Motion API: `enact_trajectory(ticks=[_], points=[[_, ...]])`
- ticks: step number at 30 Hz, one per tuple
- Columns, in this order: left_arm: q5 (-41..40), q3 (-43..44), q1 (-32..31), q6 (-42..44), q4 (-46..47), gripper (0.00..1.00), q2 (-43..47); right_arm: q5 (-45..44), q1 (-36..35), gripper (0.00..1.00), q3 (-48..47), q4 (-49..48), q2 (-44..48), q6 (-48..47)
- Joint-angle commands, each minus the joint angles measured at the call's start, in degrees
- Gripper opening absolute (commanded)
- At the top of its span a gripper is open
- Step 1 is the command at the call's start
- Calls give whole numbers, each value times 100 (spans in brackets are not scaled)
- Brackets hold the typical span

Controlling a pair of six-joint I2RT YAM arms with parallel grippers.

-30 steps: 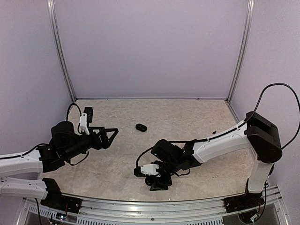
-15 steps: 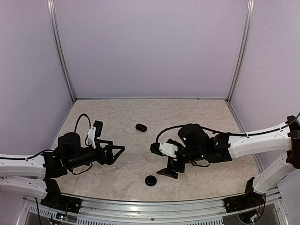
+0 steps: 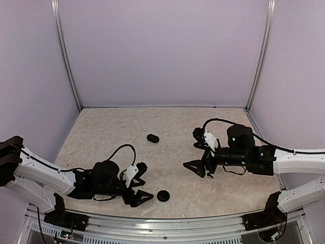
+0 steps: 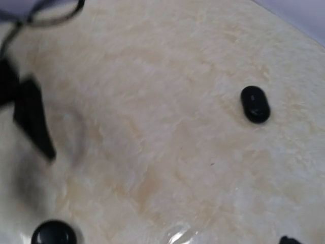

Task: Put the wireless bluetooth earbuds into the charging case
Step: Pick up the charging case from the center of the board.

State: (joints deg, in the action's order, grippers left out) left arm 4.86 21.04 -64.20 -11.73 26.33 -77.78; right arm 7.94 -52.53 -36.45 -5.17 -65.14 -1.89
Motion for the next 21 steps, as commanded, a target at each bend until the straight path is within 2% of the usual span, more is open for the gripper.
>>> enact_trajectory(ticks=[1,11,21], points=[[245,422,-232,902,175,81,-656,198,222,100,72,-203,139,695],[439,521,-311,1688,976,78,-1518,887,499,99,-30,-282,-216,1462],[365,636,-334,1895,1705,71,-2221,1095,500,100,54,-354,-257,1815]])
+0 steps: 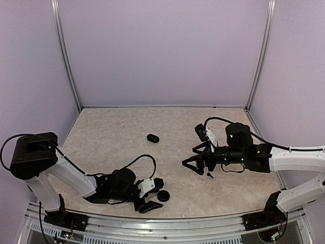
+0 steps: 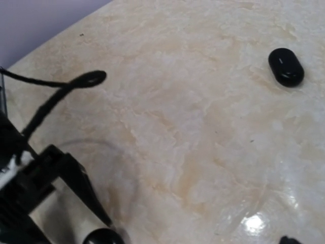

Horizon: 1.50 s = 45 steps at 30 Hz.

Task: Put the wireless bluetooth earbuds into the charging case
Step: Pick up the charging case from the center of the board.

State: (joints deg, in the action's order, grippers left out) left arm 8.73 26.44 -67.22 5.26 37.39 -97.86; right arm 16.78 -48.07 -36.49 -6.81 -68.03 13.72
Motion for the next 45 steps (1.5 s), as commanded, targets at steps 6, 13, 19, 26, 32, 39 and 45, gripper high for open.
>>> enact_trajectory(ticks=[6,13,19,26,32,39,45], points=[[-42,128,-19,291,969,67,-543,498,68,100,-395,574,-353,184],[-183,117,-11,449,1221,61,-774,1245,160,99,-399,500,-580,356],[-130,132,64,555,1221,63,-863,1811,304,98,-350,331,-659,409],[331,134,247,574,1210,59,-875,1961,408,97,-268,293,-706,402],[155,72,224,560,1489,49,-779,1911,485,91,-177,286,-800,577],[-387,39,205,482,1798,41,-641,1772,525,88,-183,225,-802,687],[-1798,7,19,419,2152,40,59,1771,515,76,-36,-549,-780,1322]])
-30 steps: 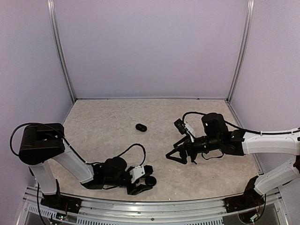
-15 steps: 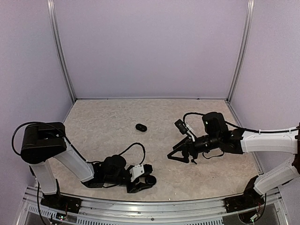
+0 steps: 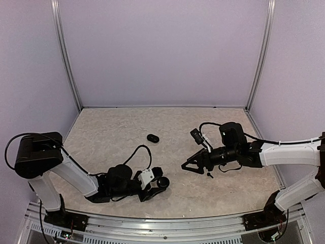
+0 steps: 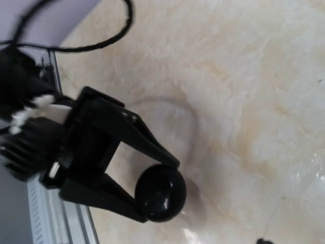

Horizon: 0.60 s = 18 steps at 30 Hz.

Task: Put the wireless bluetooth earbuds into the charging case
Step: Pick up the charging case from the center of the board, then pass from the left arm to the right

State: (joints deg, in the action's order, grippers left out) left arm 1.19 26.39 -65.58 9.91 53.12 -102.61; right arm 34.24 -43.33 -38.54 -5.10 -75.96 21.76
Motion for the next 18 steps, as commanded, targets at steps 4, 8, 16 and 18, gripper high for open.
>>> enact_trajectory(ticks=[4,8,16,18], points=[[-1826,216,-352,223,553,40,856,184,50,70,227,-1312,-25,1114],[-2080,390,-480,386,582,39,1017,262,-40,64,-27,-1491,-208,1321],[-2581,552,-750,813,691,38,1006,438,-372,57,-372,-1716,-586,1450],[-2646,536,-776,848,760,38,1010,458,-430,54,-395,-1795,-668,1511]])
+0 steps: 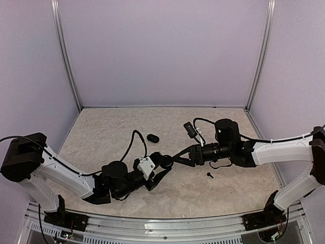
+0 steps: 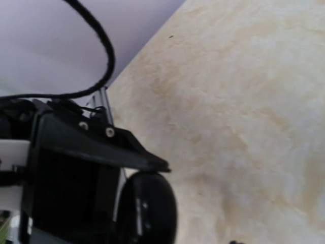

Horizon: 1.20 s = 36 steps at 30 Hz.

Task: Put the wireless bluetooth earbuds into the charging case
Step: Pass from the left arm to the right

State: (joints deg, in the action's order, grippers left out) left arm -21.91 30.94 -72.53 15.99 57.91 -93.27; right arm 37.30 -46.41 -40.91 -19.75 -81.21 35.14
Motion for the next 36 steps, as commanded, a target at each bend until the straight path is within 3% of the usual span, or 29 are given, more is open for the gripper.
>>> enact_trajectory(ticks=[1,18,26,28,31,36], points=[[-365,73,-87,253,309,38,87,173,-150,53,-169,-373,-182,204],[-458,71,-162,498,432,38,106,282,-323,41,-391,-583,-520,278],[-459,33,-182,546,450,39,159,420,-324,24,-431,-631,-571,265],[-443,9,-182,533,449,45,193,459,-321,20,-472,-560,-565,163],[-296,-93,-182,460,435,64,317,492,-313,15,-620,-178,-505,-229],[272,-413,-170,150,162,73,909,427,-262,13,-1064,968,-325,-1391]])
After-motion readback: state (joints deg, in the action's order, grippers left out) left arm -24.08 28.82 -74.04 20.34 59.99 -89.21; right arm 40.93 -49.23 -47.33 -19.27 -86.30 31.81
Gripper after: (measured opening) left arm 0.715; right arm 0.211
